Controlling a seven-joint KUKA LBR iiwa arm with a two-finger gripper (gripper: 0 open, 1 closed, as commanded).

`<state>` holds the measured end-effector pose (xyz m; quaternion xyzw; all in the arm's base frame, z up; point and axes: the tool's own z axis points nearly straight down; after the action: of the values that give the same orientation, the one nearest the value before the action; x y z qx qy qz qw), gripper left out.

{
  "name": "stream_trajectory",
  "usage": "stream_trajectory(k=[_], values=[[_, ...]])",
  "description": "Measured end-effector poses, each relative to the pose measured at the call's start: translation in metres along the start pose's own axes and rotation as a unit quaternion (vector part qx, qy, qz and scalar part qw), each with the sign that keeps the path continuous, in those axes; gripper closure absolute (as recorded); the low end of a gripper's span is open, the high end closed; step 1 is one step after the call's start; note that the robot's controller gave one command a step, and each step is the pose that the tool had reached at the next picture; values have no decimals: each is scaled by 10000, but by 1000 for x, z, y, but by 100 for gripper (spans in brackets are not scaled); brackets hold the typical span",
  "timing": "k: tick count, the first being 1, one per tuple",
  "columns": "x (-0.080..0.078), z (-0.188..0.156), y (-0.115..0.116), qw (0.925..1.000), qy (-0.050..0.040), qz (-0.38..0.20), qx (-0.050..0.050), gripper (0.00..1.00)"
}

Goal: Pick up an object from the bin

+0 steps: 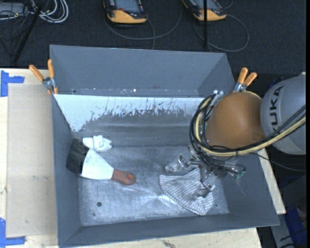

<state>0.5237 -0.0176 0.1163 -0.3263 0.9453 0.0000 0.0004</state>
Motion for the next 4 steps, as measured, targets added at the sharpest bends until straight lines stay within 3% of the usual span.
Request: stream_trajectory(k=[1, 2, 3, 4], values=[[-4, 11, 4, 9998, 23, -188, -13, 0], [-5, 41, 20, 9980, 77, -628, -3, 100], [-5, 41, 20, 9980, 77, -631, -2, 100], [18, -76, 4, 9864, -4, -1646, -7, 100]])
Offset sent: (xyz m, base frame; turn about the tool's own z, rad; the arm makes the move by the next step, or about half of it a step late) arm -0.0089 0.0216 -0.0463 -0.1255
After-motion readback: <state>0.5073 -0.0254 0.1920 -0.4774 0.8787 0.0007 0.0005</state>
